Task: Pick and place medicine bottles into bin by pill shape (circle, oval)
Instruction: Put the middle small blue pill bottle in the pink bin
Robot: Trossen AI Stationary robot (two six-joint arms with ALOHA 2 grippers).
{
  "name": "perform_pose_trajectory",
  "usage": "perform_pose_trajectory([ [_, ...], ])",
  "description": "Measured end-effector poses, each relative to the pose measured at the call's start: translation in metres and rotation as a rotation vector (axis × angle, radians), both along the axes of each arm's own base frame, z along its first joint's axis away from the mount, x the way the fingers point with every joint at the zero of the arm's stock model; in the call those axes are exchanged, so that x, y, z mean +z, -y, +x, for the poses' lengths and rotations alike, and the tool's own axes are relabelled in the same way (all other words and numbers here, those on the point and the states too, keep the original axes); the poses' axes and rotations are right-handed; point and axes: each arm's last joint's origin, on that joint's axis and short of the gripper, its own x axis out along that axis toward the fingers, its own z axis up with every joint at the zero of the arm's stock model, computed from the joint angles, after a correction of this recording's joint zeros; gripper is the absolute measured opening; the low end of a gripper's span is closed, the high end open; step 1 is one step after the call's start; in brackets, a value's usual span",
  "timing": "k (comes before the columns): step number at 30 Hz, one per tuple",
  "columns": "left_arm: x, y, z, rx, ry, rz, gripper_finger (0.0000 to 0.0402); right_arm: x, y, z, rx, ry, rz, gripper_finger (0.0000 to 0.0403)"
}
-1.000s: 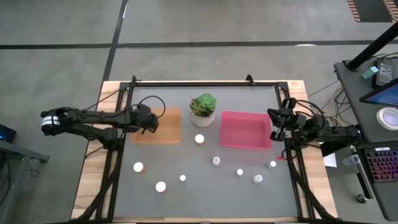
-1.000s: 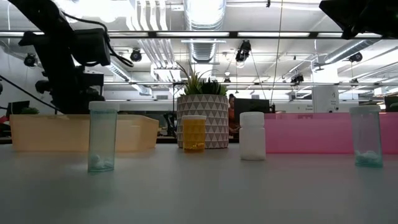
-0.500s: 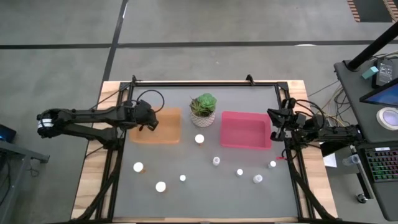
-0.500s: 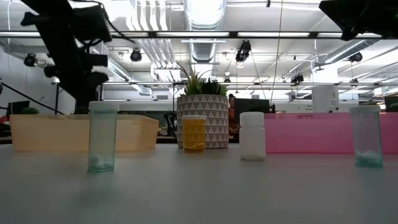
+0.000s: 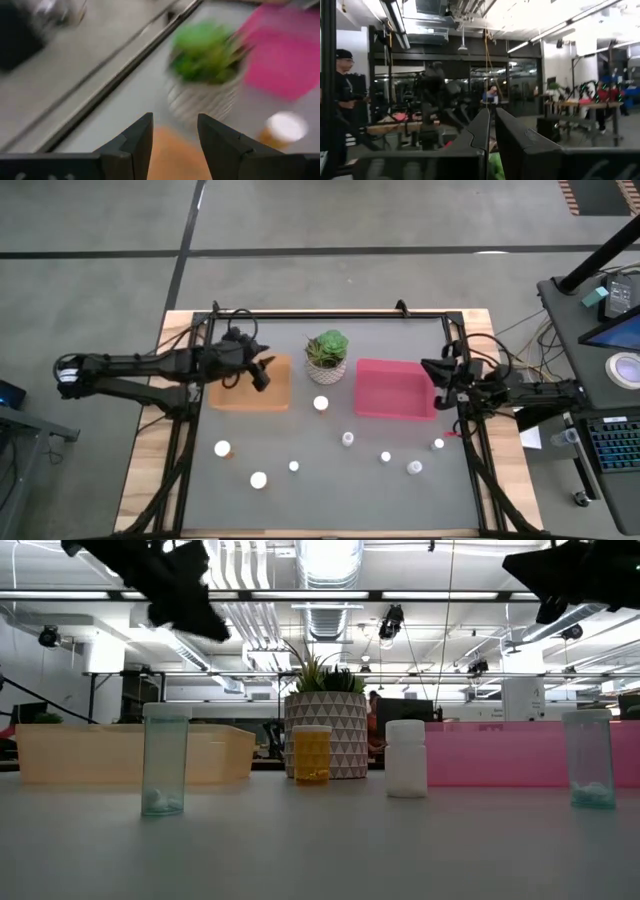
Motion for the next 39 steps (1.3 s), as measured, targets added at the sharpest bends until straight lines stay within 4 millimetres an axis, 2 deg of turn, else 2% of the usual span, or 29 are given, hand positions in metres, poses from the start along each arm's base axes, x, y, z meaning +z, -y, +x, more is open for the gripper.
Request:
perform_pose_trajectory([
  [9,0.003,0.014,0.020,-0.236,0.236,0.258,0.0140,0.014,0.000,0.014,0.029,-0.070,0.074,0.0022],
  [14,-0.008,0.015,0.022,-0.281,0.281,0.363,0.0140,0.019,-0.001,0.034,0.036,-0.236,0.132,0.0022],
  [21,-0.031,0.015,0.021,-0.289,0.279,0.399,0.0140,0.029,-0.001,0.063,0.033,-0.487,0.248,0.0022],
  [31,-0.035,0.015,0.018,-0.296,0.267,0.419,0.0140,0.051,-0.013,0.109,0.104,-0.688,0.333,0.0022],
  [33,-0.038,0.015,0.017,-0.297,0.258,0.412,0.0140,0.062,-0.018,0.119,0.119,-0.683,0.348,0.0022],
  [39,-0.036,0.015,0.014,-0.285,0.302,0.394,0.0140,0.068,-0.035,0.148,0.137,-0.831,0.403,0.0022],
])
